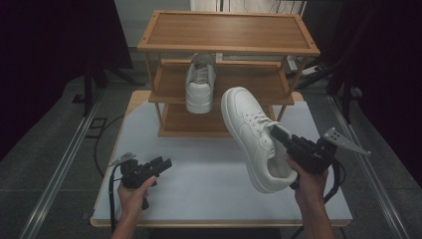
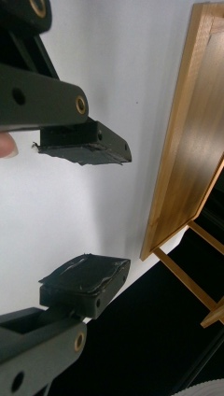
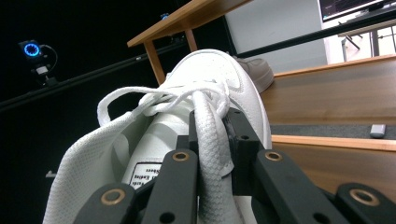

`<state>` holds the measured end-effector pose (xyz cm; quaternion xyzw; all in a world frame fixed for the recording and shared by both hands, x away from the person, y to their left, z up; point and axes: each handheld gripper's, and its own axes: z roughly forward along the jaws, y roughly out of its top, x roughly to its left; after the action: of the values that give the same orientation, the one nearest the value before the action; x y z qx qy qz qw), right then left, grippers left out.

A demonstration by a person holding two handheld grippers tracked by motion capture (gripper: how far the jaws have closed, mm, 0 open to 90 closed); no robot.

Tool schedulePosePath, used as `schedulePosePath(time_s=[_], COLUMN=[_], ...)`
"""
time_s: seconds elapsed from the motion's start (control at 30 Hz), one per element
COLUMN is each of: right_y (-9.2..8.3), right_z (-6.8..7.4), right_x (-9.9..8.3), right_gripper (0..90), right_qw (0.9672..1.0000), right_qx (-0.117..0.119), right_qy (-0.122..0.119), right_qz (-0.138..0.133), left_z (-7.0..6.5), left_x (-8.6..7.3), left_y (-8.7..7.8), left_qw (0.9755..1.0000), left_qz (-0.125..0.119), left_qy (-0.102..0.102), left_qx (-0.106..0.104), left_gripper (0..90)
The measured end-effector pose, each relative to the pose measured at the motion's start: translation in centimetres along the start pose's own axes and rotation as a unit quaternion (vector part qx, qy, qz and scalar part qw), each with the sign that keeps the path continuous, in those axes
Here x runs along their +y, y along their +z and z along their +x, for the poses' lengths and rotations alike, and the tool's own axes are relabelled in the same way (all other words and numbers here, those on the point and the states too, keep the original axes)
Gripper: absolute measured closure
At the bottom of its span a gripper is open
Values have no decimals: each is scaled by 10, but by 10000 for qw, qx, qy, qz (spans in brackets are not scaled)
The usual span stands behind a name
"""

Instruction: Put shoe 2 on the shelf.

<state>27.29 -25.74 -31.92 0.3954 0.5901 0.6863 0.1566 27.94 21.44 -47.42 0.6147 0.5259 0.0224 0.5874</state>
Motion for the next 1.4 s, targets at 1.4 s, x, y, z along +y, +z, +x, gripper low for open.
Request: schedulePosePath(time_s=[1.4], right_y=[79], right_z=[-22], right_x=[32], right_gripper=[819], right_qw=[9948], right_qx=[-959], right_qy=[297], right_qz=[-142], left_z=[3], left_x=[3], left_y=[-5], left_qw=[10000], left_qz=[-75], left_qy=[-12], left_qx=[-15], left_gripper=[432])
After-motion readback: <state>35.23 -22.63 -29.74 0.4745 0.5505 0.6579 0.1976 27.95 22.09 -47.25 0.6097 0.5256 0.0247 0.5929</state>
